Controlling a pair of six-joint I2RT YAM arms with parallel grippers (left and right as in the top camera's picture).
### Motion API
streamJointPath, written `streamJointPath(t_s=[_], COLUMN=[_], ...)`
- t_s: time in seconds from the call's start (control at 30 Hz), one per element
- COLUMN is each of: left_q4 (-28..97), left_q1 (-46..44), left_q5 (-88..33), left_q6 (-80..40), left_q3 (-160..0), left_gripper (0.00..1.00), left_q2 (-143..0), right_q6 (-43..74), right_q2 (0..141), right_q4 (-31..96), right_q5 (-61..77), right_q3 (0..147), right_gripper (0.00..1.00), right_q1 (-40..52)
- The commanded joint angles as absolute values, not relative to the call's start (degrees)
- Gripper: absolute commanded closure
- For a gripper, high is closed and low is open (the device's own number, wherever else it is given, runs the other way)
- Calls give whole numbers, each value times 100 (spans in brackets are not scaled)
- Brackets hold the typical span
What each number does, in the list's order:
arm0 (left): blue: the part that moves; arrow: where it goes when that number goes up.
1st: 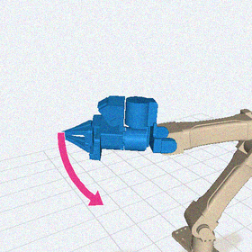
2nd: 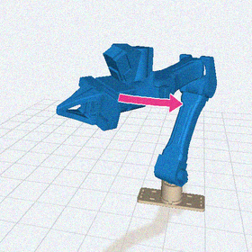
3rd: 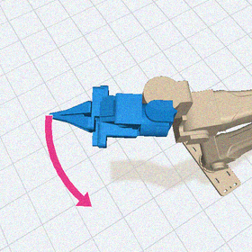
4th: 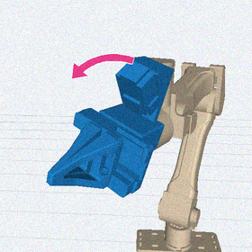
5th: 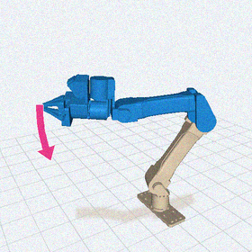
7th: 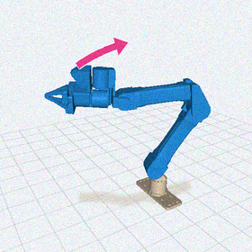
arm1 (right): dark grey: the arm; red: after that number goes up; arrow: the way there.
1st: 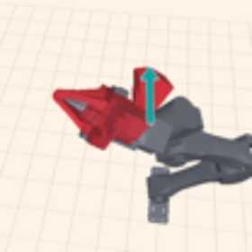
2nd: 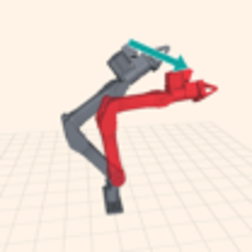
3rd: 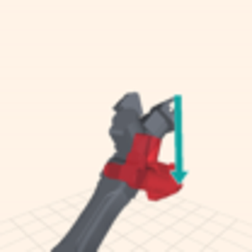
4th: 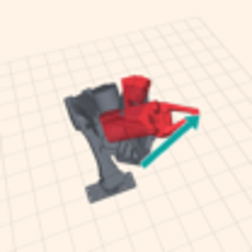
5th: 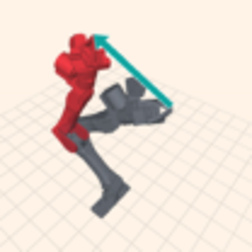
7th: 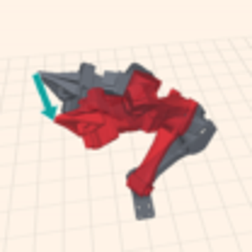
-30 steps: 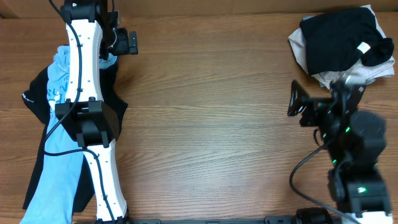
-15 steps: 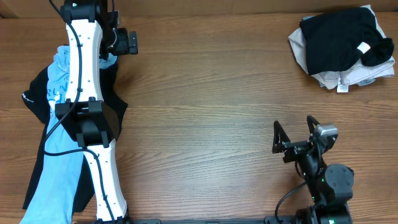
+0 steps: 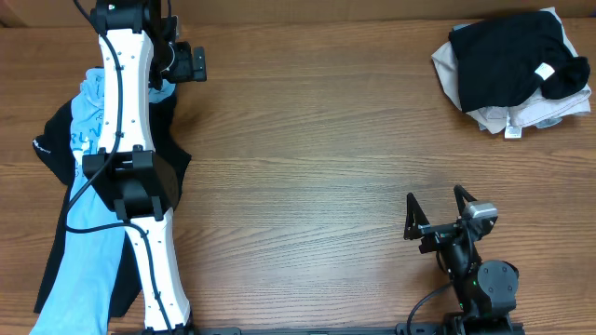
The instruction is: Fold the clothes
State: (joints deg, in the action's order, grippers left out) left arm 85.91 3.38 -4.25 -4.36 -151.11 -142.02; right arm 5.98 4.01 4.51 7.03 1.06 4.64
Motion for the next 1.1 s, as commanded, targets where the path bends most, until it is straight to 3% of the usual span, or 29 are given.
streamJointPath(t_s=[0.0, 1.07], left_q4=[8582, 8589], left_q1=[296, 301], left_q5=[-445, -445], left_q6=[-495, -493], left_q3=[-15113, -15113], left_gripper=[0, 0], left_q2=[-14212, -14212], right_q6=[615, 615], right_q2=[104, 12], right_q4=[412, 410], right_q5=[650, 652], right_q3=[47, 47], right_gripper=[0, 0], right_q1=[475, 482])
